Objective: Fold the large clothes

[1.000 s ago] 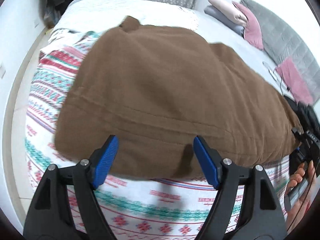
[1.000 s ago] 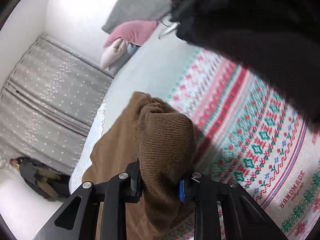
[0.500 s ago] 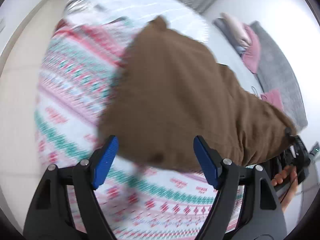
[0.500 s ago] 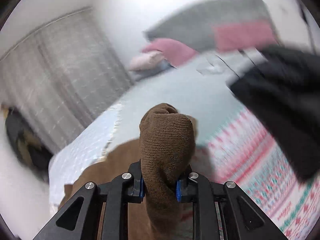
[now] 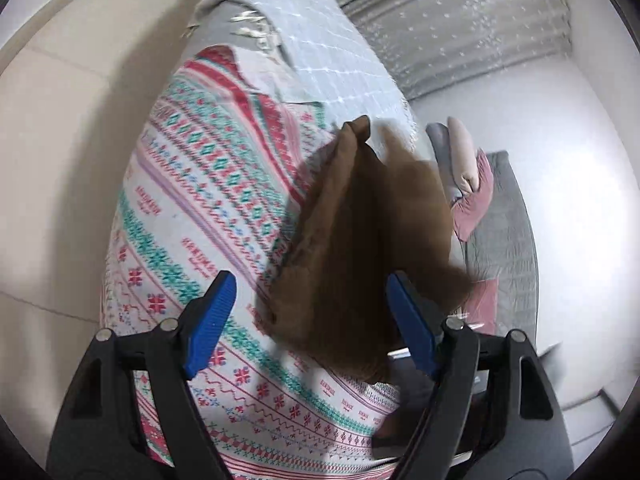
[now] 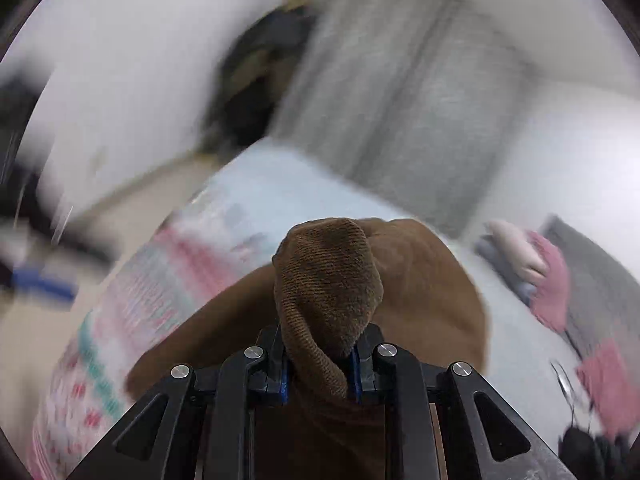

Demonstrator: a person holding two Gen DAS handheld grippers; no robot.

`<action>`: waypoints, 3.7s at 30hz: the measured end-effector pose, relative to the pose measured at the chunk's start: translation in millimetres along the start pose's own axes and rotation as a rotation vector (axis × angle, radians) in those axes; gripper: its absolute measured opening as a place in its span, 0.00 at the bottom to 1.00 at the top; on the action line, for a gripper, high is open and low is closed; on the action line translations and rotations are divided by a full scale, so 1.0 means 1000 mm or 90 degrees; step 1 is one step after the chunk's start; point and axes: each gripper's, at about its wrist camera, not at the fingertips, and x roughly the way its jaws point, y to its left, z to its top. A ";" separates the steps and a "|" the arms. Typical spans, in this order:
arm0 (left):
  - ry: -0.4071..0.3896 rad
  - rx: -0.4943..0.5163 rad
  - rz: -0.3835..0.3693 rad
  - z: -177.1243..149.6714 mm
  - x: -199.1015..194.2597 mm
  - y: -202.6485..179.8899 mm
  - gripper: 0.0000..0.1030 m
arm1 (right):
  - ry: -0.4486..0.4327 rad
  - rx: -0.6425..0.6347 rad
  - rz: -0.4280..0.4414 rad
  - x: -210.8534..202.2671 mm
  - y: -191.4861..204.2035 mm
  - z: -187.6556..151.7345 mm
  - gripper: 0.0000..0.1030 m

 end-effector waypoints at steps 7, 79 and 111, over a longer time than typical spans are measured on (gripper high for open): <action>-0.001 0.010 0.019 0.003 0.007 0.000 0.76 | 0.030 -0.063 0.009 0.029 0.054 -0.043 0.21; -0.008 0.282 0.226 -0.060 0.094 -0.069 0.39 | 0.259 0.527 0.166 0.173 -0.262 -0.050 0.20; 0.010 0.285 0.197 -0.047 0.093 -0.061 0.42 | 0.324 0.169 0.089 0.251 -0.089 0.032 0.20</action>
